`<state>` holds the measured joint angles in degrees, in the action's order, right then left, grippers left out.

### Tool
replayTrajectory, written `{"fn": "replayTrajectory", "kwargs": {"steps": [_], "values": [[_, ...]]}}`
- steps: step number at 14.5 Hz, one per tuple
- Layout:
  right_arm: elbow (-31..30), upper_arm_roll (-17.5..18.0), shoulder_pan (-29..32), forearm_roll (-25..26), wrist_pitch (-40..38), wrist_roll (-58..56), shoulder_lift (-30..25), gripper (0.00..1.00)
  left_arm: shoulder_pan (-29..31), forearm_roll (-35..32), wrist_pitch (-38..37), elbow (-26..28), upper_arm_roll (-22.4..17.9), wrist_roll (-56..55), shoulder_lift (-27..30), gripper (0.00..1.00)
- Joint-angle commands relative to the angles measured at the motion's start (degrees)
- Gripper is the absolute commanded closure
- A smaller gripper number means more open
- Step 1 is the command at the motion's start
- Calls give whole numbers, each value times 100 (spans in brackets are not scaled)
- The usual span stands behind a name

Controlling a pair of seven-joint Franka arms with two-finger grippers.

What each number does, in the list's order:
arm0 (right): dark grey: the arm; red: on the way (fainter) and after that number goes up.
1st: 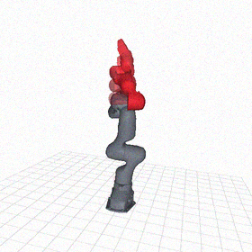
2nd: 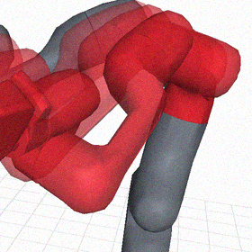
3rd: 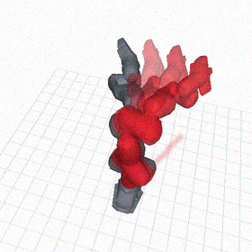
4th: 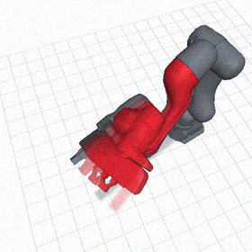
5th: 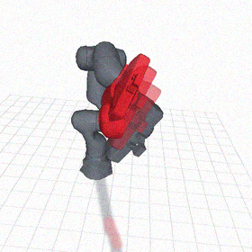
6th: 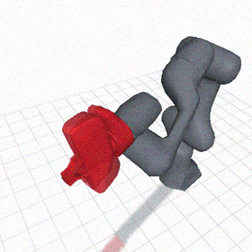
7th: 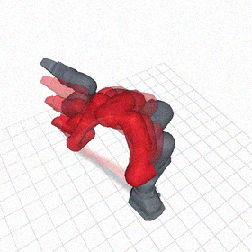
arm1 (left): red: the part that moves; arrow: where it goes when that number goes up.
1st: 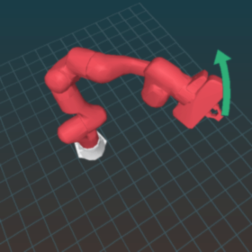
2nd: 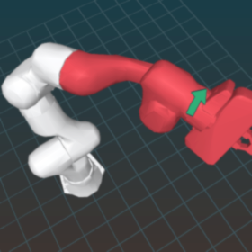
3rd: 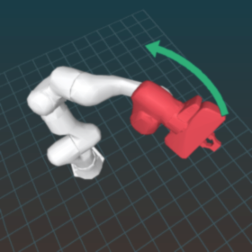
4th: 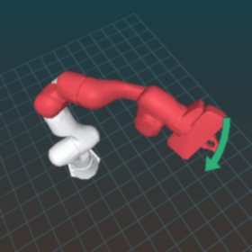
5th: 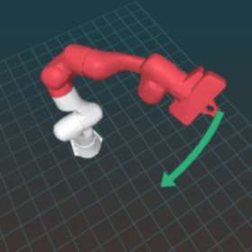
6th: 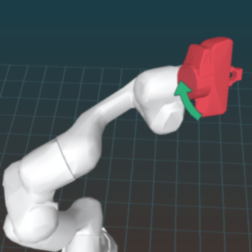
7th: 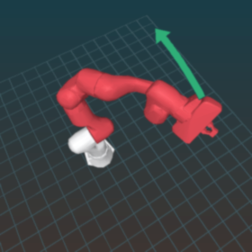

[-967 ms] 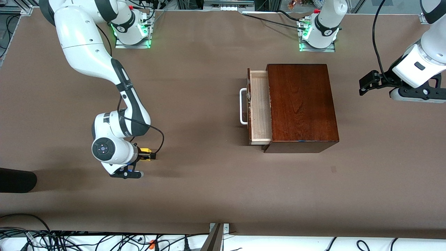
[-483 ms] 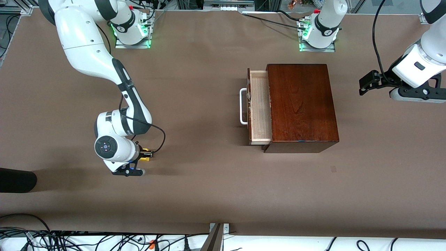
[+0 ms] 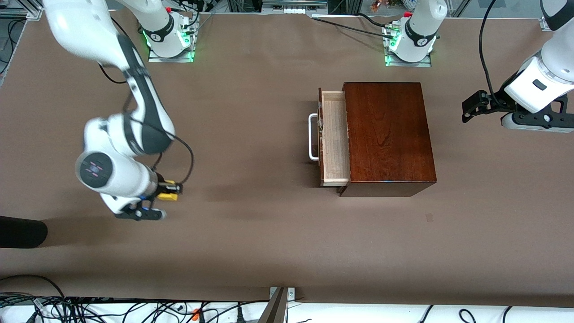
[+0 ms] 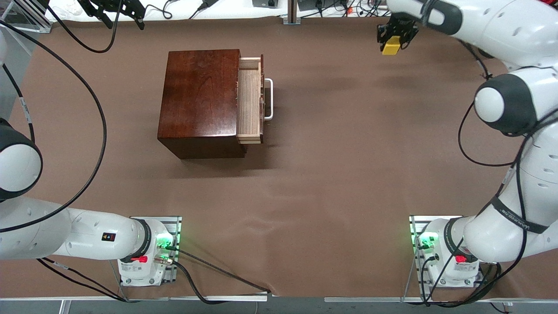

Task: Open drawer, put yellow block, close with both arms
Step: 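Lift the yellow cube and carry it over the open drawer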

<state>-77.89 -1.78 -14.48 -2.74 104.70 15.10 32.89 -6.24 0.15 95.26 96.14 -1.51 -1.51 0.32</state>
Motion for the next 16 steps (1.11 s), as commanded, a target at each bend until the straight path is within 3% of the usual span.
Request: {"fn": "replayTrajectory", "kwargs": {"steps": [1,4,7,10,16], "values": [[-235,-6,-10,-349,-791,272,-957,100,-9,-112,-95,-34,-7,133,47,0],[-244,46,-168,-368,-1556,1693,-1425,100,-9,-112,-95,-34,-16,160,47,0],[-244,81,-712,-377,-1567,3774,-1558,100,-9,-112,-95,-34,-16,151,47,0],[-235,187,-1283,-350,-1453,5515,-1505,100,-9,-112,-95,-34,-16,151,47,0],[-113,196,-2452,-359,-329,9129,-1119,100,-9,-112,-104,-34,-7,151,47,0]]}}
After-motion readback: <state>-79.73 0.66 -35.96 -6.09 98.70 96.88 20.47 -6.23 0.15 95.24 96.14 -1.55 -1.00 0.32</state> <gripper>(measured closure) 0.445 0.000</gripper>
